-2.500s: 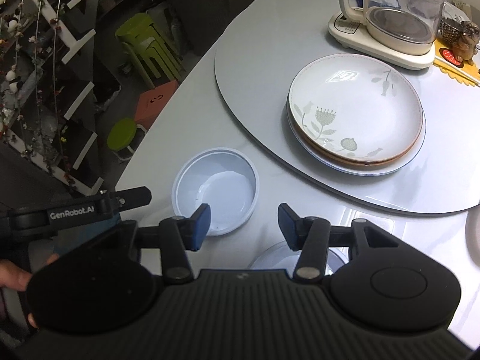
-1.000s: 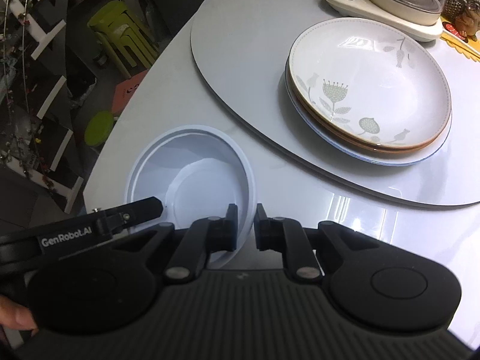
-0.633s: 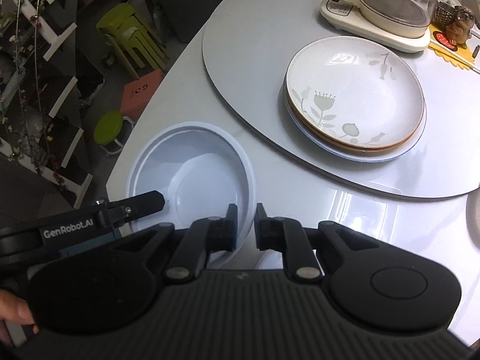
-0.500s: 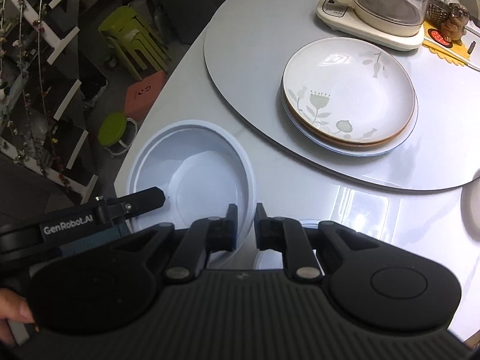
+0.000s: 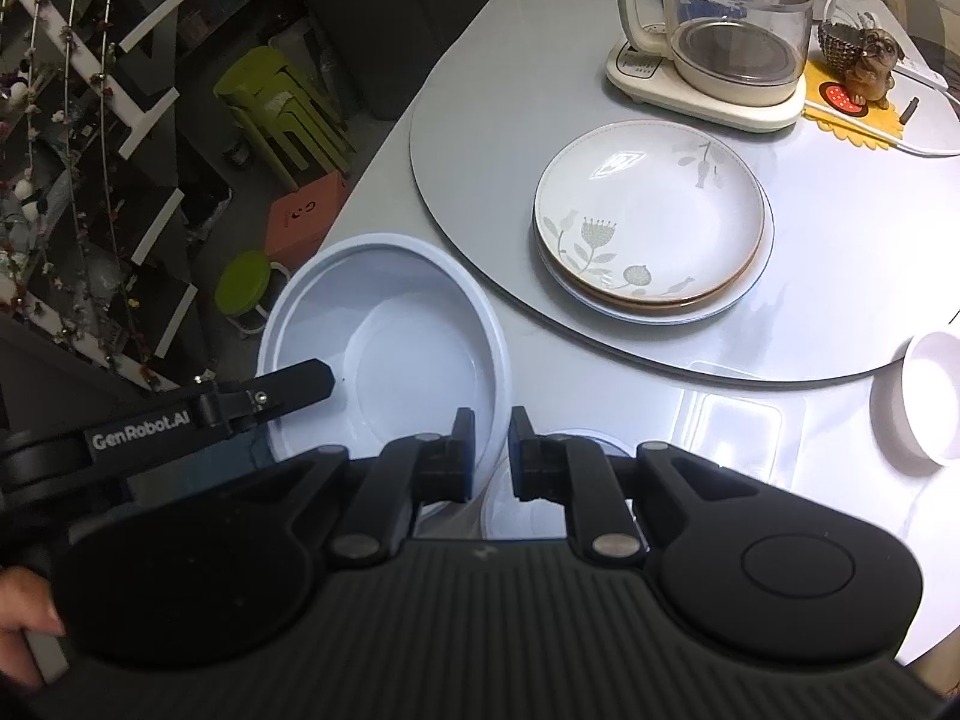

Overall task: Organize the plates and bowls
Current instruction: 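Lift the large white bowl with both grippers toward the other white bowl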

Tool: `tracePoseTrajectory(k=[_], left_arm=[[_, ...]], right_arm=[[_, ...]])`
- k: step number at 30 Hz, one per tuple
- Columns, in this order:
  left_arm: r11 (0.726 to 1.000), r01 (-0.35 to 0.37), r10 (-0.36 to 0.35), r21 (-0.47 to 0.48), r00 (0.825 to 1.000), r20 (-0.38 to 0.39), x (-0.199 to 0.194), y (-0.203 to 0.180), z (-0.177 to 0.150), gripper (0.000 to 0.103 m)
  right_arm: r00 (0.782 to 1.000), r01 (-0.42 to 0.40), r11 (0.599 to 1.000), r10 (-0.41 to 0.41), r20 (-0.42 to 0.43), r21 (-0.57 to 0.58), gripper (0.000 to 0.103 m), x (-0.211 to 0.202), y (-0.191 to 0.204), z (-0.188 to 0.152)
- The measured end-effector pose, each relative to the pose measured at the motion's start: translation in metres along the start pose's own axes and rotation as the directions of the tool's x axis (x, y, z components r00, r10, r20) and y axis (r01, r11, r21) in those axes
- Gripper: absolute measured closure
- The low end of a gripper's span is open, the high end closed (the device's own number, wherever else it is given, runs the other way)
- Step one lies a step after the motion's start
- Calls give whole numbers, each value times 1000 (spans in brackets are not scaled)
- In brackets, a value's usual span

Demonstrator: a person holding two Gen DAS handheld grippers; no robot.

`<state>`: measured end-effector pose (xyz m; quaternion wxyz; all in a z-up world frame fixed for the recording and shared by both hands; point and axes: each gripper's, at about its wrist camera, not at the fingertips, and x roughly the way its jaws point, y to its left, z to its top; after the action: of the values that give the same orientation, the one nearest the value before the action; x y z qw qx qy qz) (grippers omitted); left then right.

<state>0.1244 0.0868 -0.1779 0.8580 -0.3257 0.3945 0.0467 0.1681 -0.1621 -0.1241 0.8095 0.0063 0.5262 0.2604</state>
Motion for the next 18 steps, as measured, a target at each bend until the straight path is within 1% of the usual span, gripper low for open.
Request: tracePoseTrajectory(k=[4,8,12,18], left_arm=[[1000,-16,15,9,1000,9,5,-14,-6,88],[999,-45,45,18,999,7,12,-23,-20,88],[998,-62,62,10,998,-16,30,-22,-38,88],[997,-74,74,-8,997,-34,57,-13,-64,88]], right_arm=[[1000,-18,1000,18,15,-5,89,-4,-12,-3],[1000,-20,1000,20,12,-5,89,-1,-23,-9],[1000,-7,1000,7,7,-3,89,7,-34,-21],[999,9,1000,-9,-42,-1,89,31,-50,-43]])
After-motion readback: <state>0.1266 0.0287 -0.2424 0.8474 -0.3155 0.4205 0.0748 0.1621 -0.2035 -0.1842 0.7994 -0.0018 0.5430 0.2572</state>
